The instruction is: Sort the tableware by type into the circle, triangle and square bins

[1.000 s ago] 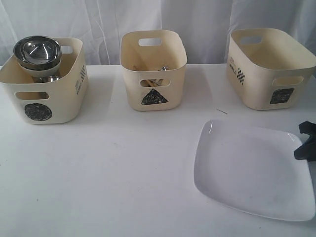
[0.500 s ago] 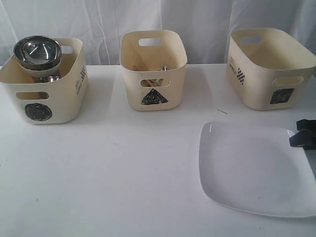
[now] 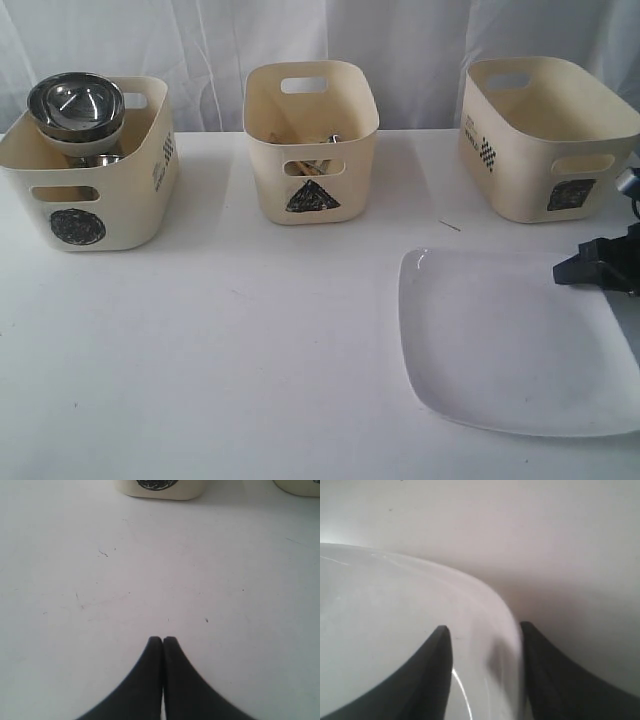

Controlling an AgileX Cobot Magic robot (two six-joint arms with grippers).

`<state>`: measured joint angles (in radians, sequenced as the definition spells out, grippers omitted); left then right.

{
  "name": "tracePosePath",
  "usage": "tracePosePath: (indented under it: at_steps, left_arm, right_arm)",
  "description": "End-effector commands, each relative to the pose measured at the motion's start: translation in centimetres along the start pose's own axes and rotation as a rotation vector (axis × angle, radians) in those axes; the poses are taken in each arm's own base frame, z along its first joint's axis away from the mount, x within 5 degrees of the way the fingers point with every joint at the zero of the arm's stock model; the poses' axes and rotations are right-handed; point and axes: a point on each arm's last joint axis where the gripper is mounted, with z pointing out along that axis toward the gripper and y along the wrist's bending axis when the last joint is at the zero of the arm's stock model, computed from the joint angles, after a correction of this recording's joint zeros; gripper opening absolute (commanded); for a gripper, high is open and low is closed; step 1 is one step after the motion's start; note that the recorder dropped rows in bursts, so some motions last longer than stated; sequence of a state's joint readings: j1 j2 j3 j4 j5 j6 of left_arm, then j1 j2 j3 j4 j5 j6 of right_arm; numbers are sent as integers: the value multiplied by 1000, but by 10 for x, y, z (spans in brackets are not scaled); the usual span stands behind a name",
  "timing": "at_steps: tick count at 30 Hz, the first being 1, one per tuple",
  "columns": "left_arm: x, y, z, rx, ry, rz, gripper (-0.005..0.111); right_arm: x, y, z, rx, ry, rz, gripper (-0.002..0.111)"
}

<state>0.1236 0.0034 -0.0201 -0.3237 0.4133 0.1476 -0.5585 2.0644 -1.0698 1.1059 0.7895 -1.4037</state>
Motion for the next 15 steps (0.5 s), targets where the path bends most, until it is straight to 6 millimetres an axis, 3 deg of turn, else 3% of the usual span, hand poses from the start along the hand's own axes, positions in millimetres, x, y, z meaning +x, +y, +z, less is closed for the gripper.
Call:
tracePosePath:
  at_steps: [1, 5, 10, 15]
  left_arm:
    - [4, -1, 1, 13, 18, -7, 0]
    - [4, -1, 1, 13, 18, -7, 0]
    - [4, -1, 1, 13, 18, -7, 0]
    - [4, -1, 1, 13, 18, -7, 0]
  right_arm:
    - [14, -6, 10, 21, 88, -77, 43]
    - [17, -7, 10, 19, 117, -136, 35]
    - [17, -7, 10, 20, 123, -166, 5]
    - [16, 3, 10, -82, 104, -129, 0]
